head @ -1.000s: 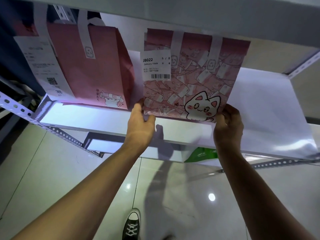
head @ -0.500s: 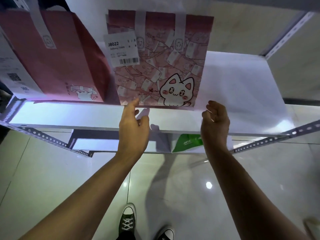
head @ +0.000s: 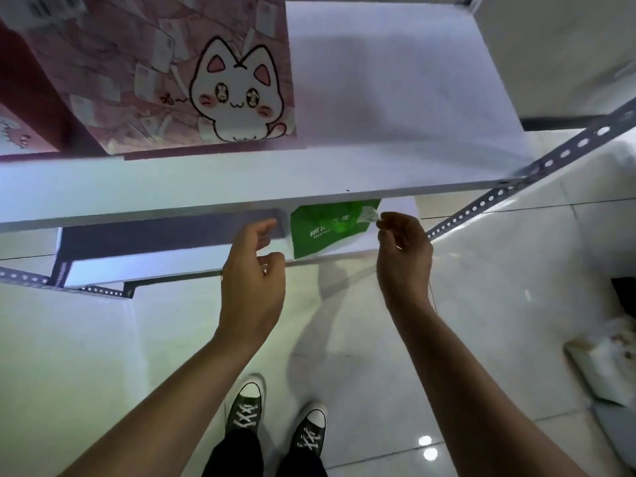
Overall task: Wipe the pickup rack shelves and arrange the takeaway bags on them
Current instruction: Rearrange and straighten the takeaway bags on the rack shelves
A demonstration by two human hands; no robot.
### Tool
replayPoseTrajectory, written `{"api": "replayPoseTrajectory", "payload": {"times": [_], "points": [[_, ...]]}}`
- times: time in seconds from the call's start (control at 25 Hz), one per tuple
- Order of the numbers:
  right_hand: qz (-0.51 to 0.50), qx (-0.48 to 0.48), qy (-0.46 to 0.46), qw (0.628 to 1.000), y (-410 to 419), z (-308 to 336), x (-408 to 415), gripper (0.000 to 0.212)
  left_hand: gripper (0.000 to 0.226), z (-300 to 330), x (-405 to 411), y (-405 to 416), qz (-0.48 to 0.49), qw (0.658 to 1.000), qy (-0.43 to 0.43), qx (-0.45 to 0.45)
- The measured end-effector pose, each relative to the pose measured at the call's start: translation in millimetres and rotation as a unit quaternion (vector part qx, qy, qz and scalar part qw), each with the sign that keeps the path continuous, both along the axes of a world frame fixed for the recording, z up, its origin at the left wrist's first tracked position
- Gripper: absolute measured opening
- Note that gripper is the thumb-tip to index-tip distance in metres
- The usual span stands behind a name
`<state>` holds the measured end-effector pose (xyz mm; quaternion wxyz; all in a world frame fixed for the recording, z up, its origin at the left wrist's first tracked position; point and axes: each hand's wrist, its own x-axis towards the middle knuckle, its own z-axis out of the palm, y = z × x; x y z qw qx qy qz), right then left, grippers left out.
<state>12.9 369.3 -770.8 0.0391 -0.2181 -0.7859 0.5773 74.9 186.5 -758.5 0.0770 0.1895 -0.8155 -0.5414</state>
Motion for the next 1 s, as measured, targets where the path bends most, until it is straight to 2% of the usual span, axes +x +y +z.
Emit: {"api": "replayPoseTrajectory", "payload": {"times": [0.28, 0.48, 0.6, 0.76, 1.0], "points": [[-0.003, 0.025, -0.048, 0.999, 25.8, -73.7, -26.4, 0.028, 0.037, -82.8, -15.3, 27.9, 0.027, 0.995, -0.092, 0.036], [0.055, 0.010, -0.081, 0.995, 38.3, -112.1, -57.7, 0.052, 0.047, -123.3, -37.9, 23.7, 0.009, 0.987, -0.158, 0.023], [0.091, 0.044, -0.092, 0.991, 47.7, -122.2, -80.0, 0.057, 0.046, -131.6, -51.8, 22.8, -0.007, 0.986, -0.162, 0.032], [0.142, 0.069, -0.067, 0.985, 46.5, -124.2, -84.1, 0.042, 0.039, -132.2, -61.5, 22.1, -0.025, 0.988, -0.150, 0.021], [0.101, 0.062, -0.058, 0.991, 45.7, -126.8, -59.5, 0.016, 0.040, -129.5, -56.8, 18.1, -0.016, 0.987, -0.156, 0.036]]}}
